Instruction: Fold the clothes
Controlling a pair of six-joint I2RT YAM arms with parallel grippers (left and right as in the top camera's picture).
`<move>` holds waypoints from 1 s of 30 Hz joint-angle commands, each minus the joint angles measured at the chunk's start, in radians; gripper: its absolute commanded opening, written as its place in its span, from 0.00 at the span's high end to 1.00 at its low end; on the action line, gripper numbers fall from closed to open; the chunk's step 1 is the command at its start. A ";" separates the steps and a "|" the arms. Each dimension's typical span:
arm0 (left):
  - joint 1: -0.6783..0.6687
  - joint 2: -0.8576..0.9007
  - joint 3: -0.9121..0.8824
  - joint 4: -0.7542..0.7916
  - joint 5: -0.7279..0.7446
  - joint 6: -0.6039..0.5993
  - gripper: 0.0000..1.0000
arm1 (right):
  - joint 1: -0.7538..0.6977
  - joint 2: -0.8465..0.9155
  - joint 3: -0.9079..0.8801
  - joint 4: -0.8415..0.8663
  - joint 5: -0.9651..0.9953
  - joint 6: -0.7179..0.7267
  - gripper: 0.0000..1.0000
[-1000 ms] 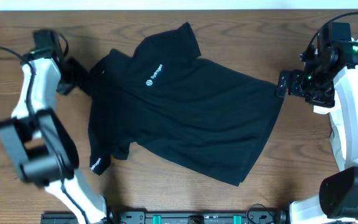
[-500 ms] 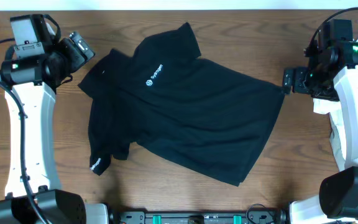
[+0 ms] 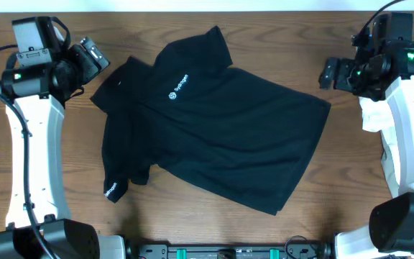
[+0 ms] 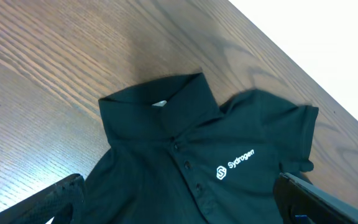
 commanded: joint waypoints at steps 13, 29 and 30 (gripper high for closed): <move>-0.001 -0.006 0.005 -0.003 0.010 0.006 0.02 | 0.008 0.345 -0.007 0.166 -0.043 0.071 0.36; -0.001 -0.006 0.005 -0.003 0.010 0.006 0.02 | 0.009 0.515 -0.007 0.216 -0.066 0.102 0.31; -0.001 -0.006 0.005 -0.003 0.010 0.006 0.02 | 0.009 0.515 -0.007 0.216 -0.066 0.105 0.31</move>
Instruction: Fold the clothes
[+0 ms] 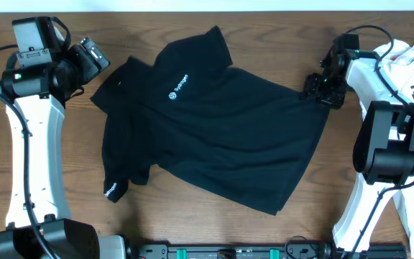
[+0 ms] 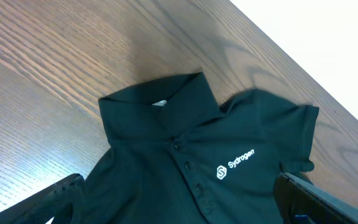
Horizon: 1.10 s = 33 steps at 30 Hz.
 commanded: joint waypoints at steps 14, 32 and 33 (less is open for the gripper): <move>0.000 -0.006 0.005 -0.003 0.010 0.006 0.02 | 0.005 0.011 -0.005 0.010 0.065 0.020 0.99; 0.000 -0.006 0.005 -0.003 0.010 0.006 0.02 | 0.000 -0.109 0.058 -0.218 0.069 0.048 0.35; 0.000 -0.006 0.005 -0.003 0.010 0.006 0.02 | 0.000 -0.106 0.048 -0.218 0.068 0.052 0.34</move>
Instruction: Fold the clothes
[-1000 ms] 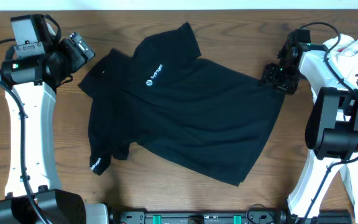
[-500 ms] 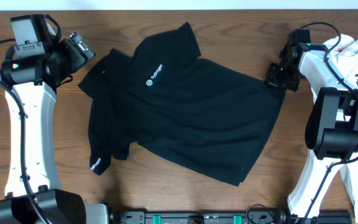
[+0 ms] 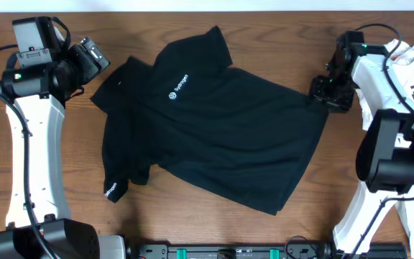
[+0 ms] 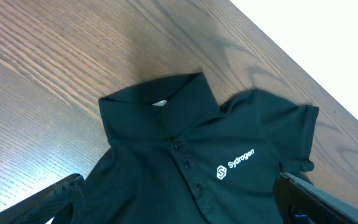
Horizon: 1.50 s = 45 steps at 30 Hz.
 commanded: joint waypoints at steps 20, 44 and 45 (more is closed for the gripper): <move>0.000 -0.006 0.005 -0.003 0.010 0.006 0.02 | -0.025 -0.024 -0.197 0.233 0.002 0.088 0.43; 0.000 -0.006 0.005 -0.003 0.010 0.006 0.02 | -0.047 -0.024 -0.174 0.291 -0.017 -0.095 0.99; 0.000 -0.006 0.005 -0.003 0.010 0.006 0.02 | -0.051 -0.024 -0.168 0.293 -0.017 -0.105 0.99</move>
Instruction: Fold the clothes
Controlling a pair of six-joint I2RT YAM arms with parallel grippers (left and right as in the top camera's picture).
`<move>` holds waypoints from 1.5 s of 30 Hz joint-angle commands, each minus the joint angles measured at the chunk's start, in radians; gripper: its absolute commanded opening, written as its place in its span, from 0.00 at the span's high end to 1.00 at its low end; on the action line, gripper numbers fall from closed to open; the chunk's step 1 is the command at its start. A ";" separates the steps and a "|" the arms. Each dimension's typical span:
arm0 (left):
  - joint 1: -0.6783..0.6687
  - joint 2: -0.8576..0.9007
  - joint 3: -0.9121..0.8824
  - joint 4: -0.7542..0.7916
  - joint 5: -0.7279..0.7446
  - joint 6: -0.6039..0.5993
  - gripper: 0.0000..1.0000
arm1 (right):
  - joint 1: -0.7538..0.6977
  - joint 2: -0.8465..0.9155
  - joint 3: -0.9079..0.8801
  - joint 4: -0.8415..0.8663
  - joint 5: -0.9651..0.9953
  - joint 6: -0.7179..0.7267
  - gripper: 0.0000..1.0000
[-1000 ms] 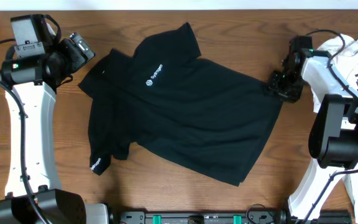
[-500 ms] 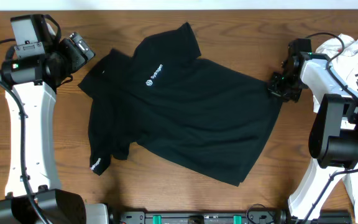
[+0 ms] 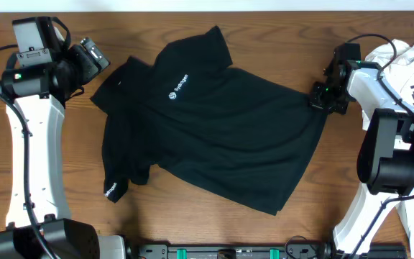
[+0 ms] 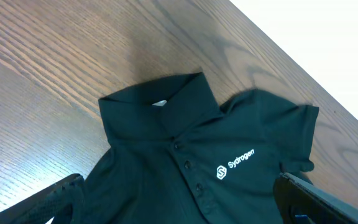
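A black polo shirt (image 3: pixel 214 122) with a white chest logo (image 3: pixel 179 86) lies spread on the wooden table, collar to the left and hem to the right. My left gripper (image 3: pixel 94 61) hovers beside the collar (image 4: pixel 160 102); in the left wrist view it (image 4: pixel 178 182) is open wide over the placket, with nothing between its fingers (image 4: pixel 61 193). My right gripper (image 3: pixel 320 96) is down at the hem's far right corner. Its jaws are hidden from the overhead view.
A heap of white clothes (image 3: pixel 408 57) lies at the right edge behind the right arm. One sleeve with a white label (image 3: pixel 113 188) is folded down at the shirt's lower left. Bare wood (image 3: pixel 192 216) runs along the front.
The right gripper has shifted a little left at the shirt's hem corner and its wrist has turned. The left gripper and the shirt have not moved.
At first the right gripper hung off the shirt, to its right near the white heap. Then it was at the shirt's upper right edge, and has stayed by that hem corner since. The left gripper has stayed open beside the collar, and the shirt lies as it did.
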 commanded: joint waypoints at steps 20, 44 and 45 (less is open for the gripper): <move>-0.001 -0.006 0.005 -0.003 0.010 0.006 0.02 | -0.084 -0.010 0.100 0.272 -0.010 -0.193 0.99; -0.001 -0.006 0.005 -0.003 0.010 0.006 0.02 | -0.122 -0.111 0.218 0.324 0.014 -0.191 0.01; -0.001 -0.006 0.005 -0.003 0.010 0.006 0.02 | -0.121 -0.136 0.229 0.292 -0.008 -0.190 0.01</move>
